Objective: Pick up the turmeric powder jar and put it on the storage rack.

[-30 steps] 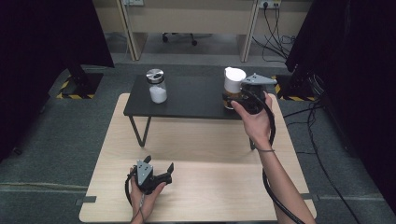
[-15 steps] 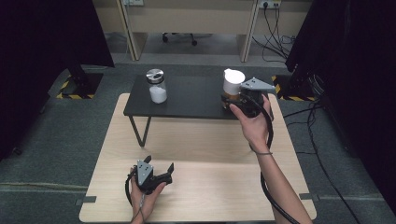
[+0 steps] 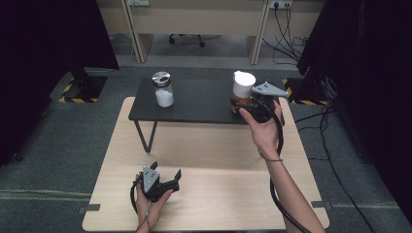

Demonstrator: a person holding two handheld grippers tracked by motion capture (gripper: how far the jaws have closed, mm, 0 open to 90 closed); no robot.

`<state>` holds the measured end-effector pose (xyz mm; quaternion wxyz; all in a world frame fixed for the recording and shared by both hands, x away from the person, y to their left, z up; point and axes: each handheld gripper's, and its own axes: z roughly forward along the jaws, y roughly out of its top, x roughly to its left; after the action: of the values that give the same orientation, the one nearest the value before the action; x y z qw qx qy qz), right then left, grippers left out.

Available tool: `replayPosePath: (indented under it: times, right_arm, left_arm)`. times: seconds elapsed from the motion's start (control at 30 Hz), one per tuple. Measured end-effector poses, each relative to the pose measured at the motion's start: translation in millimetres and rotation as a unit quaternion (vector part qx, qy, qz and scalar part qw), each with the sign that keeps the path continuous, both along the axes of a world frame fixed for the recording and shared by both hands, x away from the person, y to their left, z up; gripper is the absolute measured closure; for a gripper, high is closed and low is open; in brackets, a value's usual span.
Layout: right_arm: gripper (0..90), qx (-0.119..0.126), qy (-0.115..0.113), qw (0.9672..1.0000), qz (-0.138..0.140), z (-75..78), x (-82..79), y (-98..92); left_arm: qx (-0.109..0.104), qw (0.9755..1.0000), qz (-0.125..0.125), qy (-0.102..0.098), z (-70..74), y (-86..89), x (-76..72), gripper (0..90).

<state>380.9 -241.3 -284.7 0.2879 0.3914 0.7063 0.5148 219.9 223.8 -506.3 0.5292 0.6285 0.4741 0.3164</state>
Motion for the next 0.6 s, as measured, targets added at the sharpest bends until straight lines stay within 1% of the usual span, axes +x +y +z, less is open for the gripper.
replayPosePath:
  times: [0.3,0.43,0.6]
  right_arm:
    - [29.8,-0.002,0.003,1.0,0.005,1.7,2.3,-2.0]
    - [21.3,0.002,0.007,0.9999,0.006,1.1,4.2,-2.6]
    - [9.3,0.01,-0.005,0.9999,0.012,-2.8,3.2,-5.1]
  left_arm:
    - [0.001,1.0,0.0,0.001,0.3,-0.2,0.1,2.0]
    - [0.0,1.0,0.0,0.0,0.1,0.0,0.1,2.0]
    - [-0.001,1.0,-0.001,0.001,0.1,0.3,0.2,2.0]
